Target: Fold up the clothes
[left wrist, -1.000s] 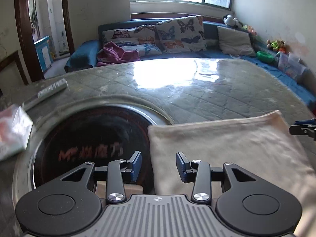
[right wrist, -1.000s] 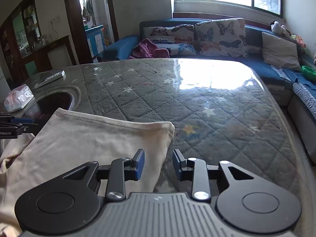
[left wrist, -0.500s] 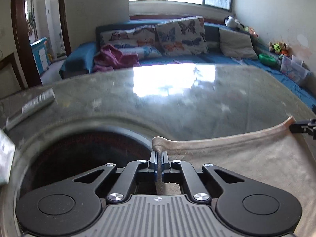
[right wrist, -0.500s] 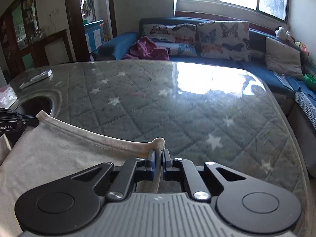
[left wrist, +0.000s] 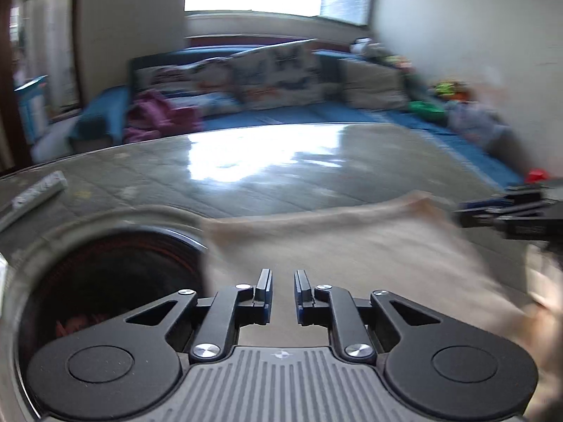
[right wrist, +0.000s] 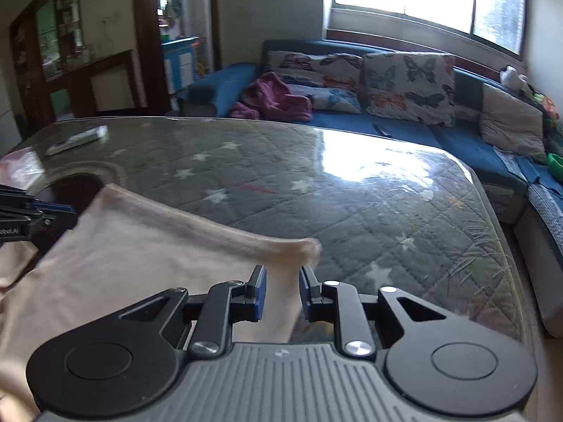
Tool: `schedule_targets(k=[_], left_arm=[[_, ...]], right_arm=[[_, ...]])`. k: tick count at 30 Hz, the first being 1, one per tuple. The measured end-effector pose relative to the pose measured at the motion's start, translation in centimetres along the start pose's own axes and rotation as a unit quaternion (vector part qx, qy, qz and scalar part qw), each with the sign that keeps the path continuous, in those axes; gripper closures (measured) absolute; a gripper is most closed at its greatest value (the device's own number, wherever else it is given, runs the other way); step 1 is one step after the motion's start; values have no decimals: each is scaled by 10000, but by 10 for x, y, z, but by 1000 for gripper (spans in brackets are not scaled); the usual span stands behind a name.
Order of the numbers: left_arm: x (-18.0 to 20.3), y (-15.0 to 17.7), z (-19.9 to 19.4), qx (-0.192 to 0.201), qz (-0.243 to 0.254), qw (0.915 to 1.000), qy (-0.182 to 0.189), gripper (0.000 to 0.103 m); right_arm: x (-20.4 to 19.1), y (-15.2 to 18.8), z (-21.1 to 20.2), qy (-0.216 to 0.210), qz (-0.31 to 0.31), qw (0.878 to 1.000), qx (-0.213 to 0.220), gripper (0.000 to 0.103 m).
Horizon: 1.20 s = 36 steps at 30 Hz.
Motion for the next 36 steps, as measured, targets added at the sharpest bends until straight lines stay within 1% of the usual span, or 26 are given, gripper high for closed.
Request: schedule_targets(k=[1,3,5,6,7,8,10,13,17,19,20,23,26,27,28,30,34,35,36], left_arm=[[12,7,-10,-1,81,9998,177,81],[34,23,-30,12,219,9981,573,70],[56,37,-47,-40,387,9949,925,65],[66,44,-54,-52,500,9932,1047,65],[74,51,-60,-75,615,9917,1124,65],[81,56,-63,-109,749,9906,1142,65],[92,67,-67,-129,973,9890,1102,65],[99,82,-67,-238,1135,9866,1145,65],[101,98,-59,-341,1257,9875,883,66],[100,103,-53,-382,1252,9885,752,79],[99,105,-53,-369,1245,9889,715,91],[99,109,-61,-207,1241,9893,738,99],[102,111,-75,-11,1330,9874,862,100],[103,111,-79,43,1378,9863,910,100],[103,112,-82,65,1436,9851,941,100],[103,117,-80,-33,1490,9840,978,100],[103,128,-70,-360,1490,9817,1127,97],[103,128,-72,-360,1482,9812,1183,95],[103,125,-75,-305,1467,9809,1241,95]], right_arm=[[-7,6,-13,-100,-103,9999,23,82],[-18,17,-32,-272,-245,9993,34,80],[-32,31,-55,-506,-427,9978,39,76],[-38,38,-64,-603,-504,9969,46,73],[-47,45,-75,-697,-644,9955,66,73],[-57,53,-87,-791,-795,9936,89,73],[-69,64,-102,-988,-911,9909,64,72],[-81,76,-115,-1173,-1029,9877,29,72],[-105,92,-131,-1471,-1203,9818,2,68],[-113,95,-132,-1538,-1269,9799,-9,68],[-120,100,-132,-1533,-1343,9790,-21,68],[-132,111,-131,-1404,-1480,9790,26,68],[-139,118,-129,-1258,-1595,9791,41,70],[-140,120,-130,-1204,-1603,9797,57,74],[-140,121,-130,-1184,-1622,9796,52,86],[-140,124,-132,-1165,-1650,9794,2,93],[-139,132,-138,-1206,-1806,9761,-113,94],[-138,133,-141,-1215,-1825,9756,-116,94],[-137,133,-142,-1234,-1800,9758,-126,93]])
Point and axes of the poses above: each gripper's, at about its wrist camera, not at the fingertips, and z roughly the way its jaws point, x to its right, y to its underside, the point moved 3 cm from there along z, roughly the way its jaws point, and after that the axes turned 10 degrees about y, right-handed, at the moved point
